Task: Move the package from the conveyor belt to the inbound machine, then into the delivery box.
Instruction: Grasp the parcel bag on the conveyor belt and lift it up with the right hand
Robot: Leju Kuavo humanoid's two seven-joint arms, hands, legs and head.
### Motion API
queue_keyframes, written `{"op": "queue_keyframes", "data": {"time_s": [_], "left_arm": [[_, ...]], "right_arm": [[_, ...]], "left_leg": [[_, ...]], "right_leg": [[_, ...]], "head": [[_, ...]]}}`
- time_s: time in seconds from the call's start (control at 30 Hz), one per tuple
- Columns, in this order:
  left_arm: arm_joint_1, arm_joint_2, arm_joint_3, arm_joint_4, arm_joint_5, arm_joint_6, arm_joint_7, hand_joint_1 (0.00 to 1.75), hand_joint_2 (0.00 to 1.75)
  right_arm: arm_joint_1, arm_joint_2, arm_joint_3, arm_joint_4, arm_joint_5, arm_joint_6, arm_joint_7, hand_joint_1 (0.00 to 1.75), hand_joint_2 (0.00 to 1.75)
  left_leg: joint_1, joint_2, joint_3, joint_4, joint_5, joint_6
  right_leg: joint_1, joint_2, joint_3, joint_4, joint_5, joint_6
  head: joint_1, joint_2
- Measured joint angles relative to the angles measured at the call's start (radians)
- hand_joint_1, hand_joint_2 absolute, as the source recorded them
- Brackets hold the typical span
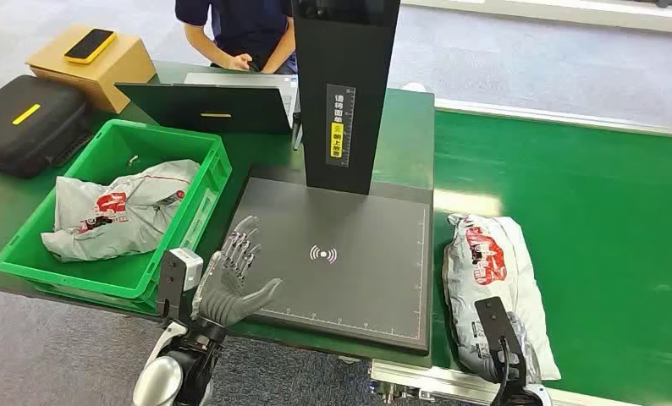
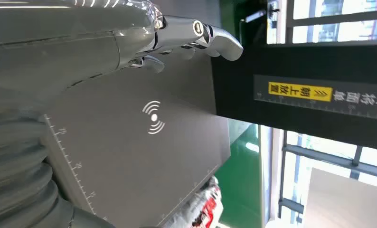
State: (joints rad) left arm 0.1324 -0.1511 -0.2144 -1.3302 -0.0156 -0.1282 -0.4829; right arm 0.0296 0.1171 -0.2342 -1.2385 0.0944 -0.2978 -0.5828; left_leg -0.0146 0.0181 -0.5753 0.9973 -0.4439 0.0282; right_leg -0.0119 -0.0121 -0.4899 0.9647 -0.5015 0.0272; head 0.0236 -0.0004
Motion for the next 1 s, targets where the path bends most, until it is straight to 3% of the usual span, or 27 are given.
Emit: {"op": "queue_keyframes", "data": {"time_s": [1.0], "left_arm": [[-0.001,0.000,0.000,0.000,0.002,0.002,-0.002,0.00,1.75]], "right_arm": [[-0.004,0.006,0.000,-0.057,-0.061,-0.053,-0.045,1.75,1.75]], "left_leg": [[0.000,0.000,0.000,0.000,0.000,0.000]], "right_leg": [[0.000,0.000,0.000,0.000,0.000,0.000]], "head": [[0.000,0.000]]}}
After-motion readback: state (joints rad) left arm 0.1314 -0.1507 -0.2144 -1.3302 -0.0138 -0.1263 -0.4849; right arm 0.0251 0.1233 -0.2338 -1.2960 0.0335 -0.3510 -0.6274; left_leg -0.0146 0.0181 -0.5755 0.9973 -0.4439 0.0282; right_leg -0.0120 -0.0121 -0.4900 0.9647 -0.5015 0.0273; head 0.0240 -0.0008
